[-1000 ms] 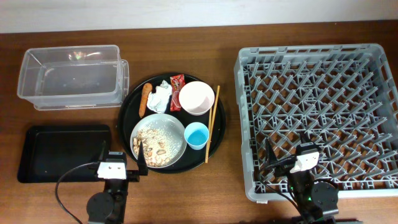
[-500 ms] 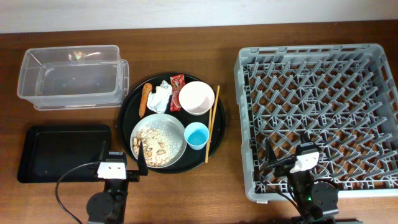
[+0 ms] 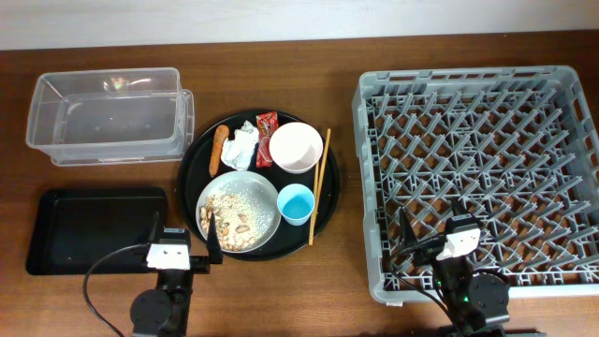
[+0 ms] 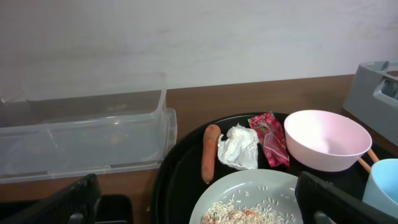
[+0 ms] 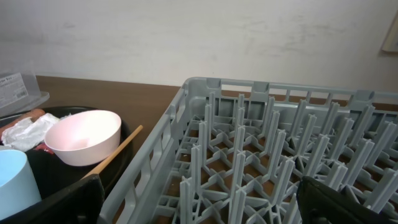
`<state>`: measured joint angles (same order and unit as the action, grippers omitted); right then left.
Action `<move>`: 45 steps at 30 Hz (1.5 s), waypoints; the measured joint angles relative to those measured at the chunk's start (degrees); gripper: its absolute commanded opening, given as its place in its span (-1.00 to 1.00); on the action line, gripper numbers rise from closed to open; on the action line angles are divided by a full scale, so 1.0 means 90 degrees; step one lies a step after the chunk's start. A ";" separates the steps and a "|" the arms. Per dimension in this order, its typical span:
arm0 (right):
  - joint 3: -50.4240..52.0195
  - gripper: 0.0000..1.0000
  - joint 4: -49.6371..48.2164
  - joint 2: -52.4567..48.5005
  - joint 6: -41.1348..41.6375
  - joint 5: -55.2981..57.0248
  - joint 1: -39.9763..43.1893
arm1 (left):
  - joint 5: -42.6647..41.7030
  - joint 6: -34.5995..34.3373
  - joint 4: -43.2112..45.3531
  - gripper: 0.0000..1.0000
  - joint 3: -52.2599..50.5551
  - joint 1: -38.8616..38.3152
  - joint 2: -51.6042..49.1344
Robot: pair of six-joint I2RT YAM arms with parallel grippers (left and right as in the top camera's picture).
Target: Sort waste into correct bins and load items into the dishwasher rack
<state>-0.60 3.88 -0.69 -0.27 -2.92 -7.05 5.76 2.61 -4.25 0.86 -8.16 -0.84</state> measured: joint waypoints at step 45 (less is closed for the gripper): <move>-0.2504 0.96 0.2101 -0.0627 0.0311 -0.1243 0.0000 | -0.0835 -0.0182 -0.0631 0.99 0.1855 0.0000 -0.0850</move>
<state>-23.14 22.79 -6.33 2.52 -14.11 -7.05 -1.76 0.97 -9.93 17.56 -8.16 -8.49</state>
